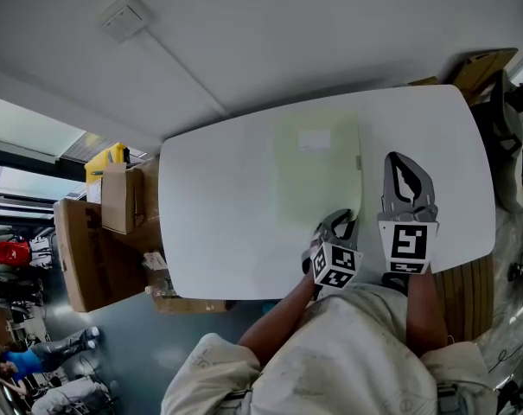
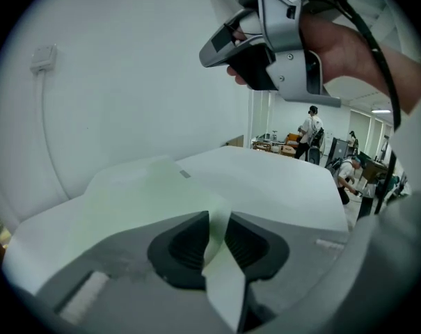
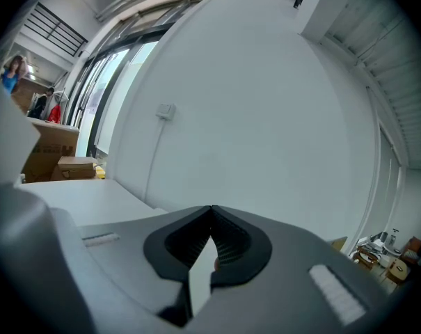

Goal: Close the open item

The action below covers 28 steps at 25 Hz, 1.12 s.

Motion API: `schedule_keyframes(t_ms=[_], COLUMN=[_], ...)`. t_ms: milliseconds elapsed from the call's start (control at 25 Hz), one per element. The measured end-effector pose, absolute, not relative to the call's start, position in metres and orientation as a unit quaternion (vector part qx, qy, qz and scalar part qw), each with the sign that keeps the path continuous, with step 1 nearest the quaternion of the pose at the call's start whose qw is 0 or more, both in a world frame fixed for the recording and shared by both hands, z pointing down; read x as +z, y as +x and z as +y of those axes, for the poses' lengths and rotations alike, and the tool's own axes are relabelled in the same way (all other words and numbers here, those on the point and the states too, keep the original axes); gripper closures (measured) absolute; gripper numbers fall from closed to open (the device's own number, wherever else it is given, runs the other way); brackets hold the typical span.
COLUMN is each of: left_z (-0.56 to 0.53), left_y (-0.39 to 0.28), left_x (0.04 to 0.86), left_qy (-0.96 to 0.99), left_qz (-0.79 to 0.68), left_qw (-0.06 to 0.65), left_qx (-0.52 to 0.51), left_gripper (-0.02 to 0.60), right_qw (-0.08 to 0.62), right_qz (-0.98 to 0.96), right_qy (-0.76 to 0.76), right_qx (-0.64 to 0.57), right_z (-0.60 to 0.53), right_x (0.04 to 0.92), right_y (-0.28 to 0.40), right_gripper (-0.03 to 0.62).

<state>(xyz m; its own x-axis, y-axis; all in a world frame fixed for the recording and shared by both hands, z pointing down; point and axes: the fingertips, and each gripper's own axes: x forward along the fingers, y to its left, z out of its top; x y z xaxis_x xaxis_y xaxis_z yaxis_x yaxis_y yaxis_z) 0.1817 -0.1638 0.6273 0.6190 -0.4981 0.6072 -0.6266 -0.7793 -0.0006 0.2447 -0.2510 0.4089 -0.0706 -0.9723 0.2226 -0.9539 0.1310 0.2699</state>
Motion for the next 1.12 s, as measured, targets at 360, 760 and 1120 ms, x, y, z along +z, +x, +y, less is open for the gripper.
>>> schedule_keyframes(t_ms=[360,760,1120], left_z=[-0.156,-0.152,-0.152], left_y=[0.189,0.192,0.192], left_x=[0.637,0.639,0.638], left_qy=[0.899,0.903,0.902], left_qz=[-0.271,-0.244,-0.250], left_qw=[0.115,0.164,0.177], left_qx=[0.324,0.313,0.303], left_gripper=[0.443,0.402,0.402], right_qw=[0.180,0.184,0.193], right_qz=[-0.733,-0.731,-0.738], right_qy=[0.656,0.657,0.647], right_qx=[-0.025,-0.020,-0.001], right_z=[-0.256,-0.257,-0.265], right_x=[0.412,0.417,0.437], right_y=[0.242,0.243,0.239], right_gripper=[0.592,0.592,0.592])
